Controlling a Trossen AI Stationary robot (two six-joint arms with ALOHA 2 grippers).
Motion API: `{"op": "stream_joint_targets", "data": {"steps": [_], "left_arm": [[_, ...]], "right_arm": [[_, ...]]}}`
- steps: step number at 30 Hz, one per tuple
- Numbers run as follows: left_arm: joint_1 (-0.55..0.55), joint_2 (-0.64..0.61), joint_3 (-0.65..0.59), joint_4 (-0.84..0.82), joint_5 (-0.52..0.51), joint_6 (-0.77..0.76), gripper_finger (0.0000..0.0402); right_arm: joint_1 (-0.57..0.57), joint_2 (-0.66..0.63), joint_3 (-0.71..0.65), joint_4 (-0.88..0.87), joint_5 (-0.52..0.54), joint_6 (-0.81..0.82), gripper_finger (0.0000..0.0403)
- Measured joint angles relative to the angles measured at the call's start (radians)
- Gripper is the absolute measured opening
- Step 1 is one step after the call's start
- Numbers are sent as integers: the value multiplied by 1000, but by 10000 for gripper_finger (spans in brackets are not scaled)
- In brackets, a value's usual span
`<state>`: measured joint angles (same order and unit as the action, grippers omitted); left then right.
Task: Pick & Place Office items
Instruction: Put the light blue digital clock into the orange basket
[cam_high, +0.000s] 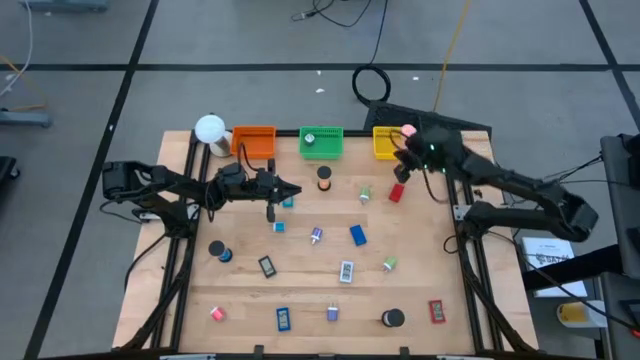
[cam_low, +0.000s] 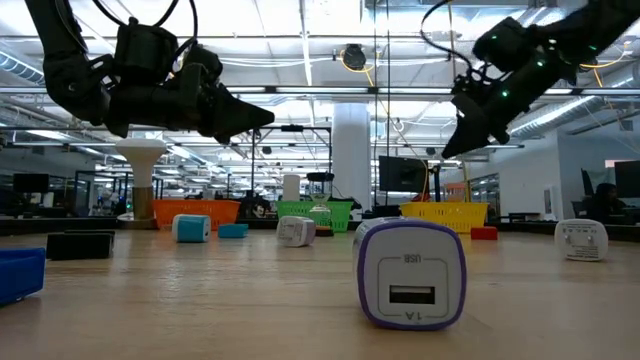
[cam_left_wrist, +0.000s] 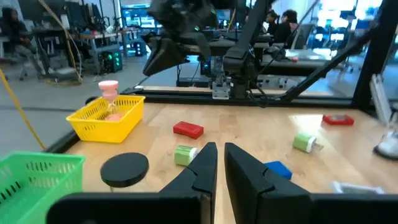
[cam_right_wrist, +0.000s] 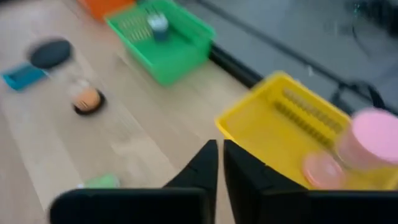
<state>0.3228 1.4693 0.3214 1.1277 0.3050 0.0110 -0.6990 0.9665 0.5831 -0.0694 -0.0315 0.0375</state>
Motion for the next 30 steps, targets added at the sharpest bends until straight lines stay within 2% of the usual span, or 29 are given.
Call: {"op": "stream_joint_targets", "data": {"steps": [9, 12, 15, 17, 20, 26, 30], "left_arm": [[-19, 0, 36, -3, 0, -336, 35], [-42, 0, 69, -2, -35, -405, 35], [-76, 0, 109, -13, -61, -432, 35], [-86, 0, 142, -67, -33, -437, 35], [-107, 0, 200, -212, -48, -478, 35], [-174, 1, 365, -700, -250, -472, 35], [-218, 0, 482, -1033, -375, -568, 35]], "right_arm": [[63, -61, -265, 503, 0, -12, 16], [66, -61, -315, 651, 2, -58, 11], [66, -70, -327, 726, 3, -61, 4], [66, -70, -328, 741, 2, -60, 1], [66, -70, -328, 747, 0, -60, 2], [66, -69, -329, 748, -30, -61, 1], [66, -69, -329, 748, -81, -62, 1]]}}
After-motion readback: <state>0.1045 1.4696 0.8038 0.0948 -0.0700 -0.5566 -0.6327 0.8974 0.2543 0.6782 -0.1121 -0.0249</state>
